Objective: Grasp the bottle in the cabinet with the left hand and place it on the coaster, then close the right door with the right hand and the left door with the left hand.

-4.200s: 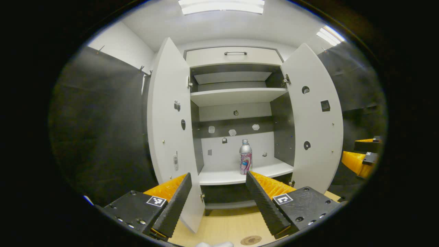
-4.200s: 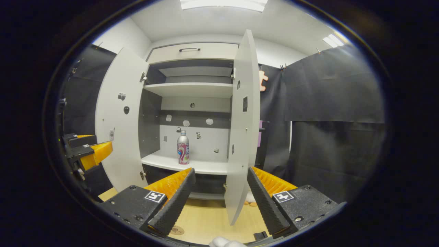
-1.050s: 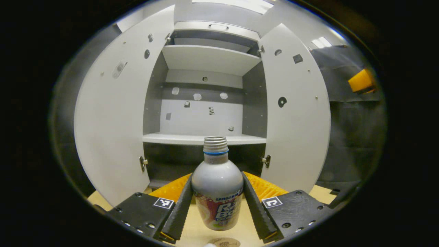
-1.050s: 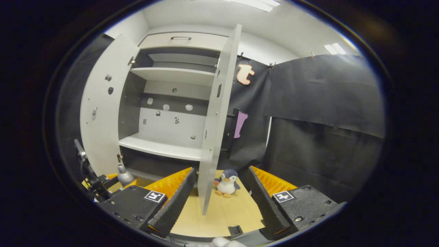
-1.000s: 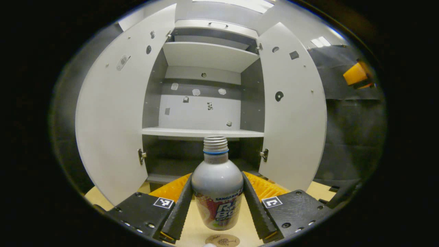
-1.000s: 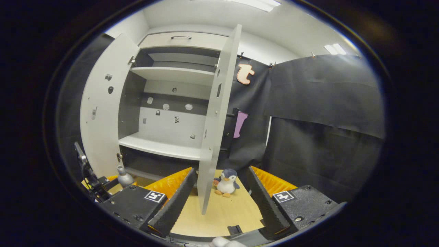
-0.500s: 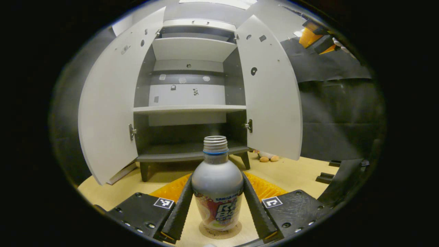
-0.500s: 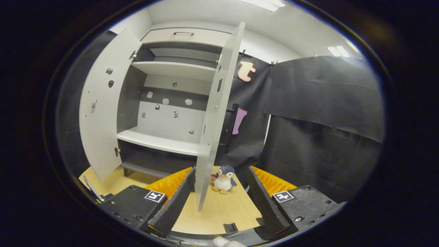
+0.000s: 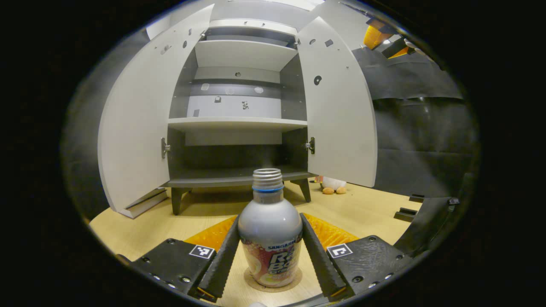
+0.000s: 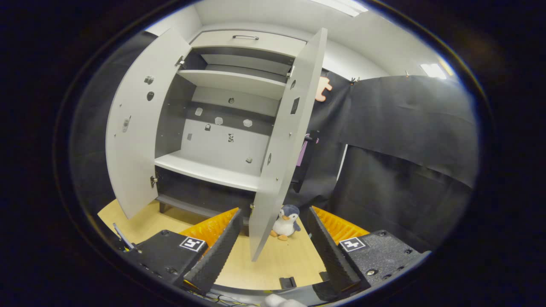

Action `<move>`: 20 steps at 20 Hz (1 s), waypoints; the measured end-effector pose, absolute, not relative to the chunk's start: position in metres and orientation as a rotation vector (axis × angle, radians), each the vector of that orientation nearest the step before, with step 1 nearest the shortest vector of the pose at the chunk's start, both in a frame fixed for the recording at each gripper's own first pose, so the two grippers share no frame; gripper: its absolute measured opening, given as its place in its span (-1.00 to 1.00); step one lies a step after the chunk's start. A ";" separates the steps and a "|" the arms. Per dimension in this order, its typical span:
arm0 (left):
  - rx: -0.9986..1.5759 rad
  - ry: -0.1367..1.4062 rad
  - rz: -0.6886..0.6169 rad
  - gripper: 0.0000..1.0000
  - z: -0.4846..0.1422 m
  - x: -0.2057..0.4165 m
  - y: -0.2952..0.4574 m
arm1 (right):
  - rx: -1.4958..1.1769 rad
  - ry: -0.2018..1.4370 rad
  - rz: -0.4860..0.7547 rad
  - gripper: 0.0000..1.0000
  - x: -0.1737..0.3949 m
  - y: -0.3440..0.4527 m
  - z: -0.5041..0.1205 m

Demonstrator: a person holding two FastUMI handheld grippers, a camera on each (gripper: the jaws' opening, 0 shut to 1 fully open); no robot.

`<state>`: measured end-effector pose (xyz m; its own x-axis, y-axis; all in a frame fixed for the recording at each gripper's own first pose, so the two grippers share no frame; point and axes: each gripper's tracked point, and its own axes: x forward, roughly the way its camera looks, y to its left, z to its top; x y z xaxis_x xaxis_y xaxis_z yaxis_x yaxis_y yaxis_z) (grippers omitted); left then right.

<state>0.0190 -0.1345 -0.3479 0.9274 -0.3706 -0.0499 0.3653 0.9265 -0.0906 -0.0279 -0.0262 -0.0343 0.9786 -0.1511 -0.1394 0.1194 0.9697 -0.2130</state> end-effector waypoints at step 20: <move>-0.141 -0.015 -0.327 0.95 -0.115 0.039 -0.070 | -0.114 0.044 -0.181 0.98 -0.027 -0.049 -0.027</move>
<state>0.0386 -0.0696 -0.1151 0.9470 -0.3192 0.0371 0.3212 0.9373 -0.1355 -0.0274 -0.0495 -0.0270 0.9828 -0.1819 -0.0332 0.1769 0.9772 -0.1173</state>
